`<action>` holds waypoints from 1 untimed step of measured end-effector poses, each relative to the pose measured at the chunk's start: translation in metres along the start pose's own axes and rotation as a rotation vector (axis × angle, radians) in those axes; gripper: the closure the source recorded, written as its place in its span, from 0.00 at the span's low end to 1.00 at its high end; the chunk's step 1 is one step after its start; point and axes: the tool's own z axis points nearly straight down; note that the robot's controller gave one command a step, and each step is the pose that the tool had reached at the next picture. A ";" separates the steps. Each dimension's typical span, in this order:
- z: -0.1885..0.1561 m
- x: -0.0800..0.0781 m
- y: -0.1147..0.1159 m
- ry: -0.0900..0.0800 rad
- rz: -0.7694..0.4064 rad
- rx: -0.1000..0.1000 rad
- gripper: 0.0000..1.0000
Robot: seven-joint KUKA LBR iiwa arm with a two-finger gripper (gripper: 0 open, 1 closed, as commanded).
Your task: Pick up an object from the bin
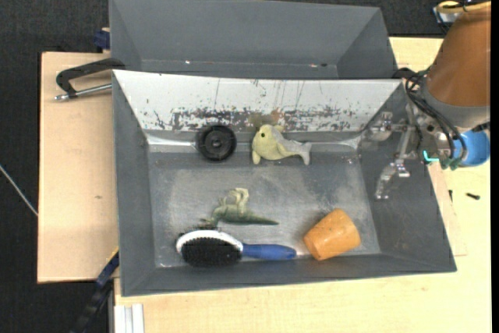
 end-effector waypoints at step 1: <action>0.127 0.051 0.030 -0.007 -0.069 0.003 0.00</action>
Offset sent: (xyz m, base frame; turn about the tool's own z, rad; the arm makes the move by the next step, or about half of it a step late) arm -0.0520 0.0312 -0.1259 -0.0702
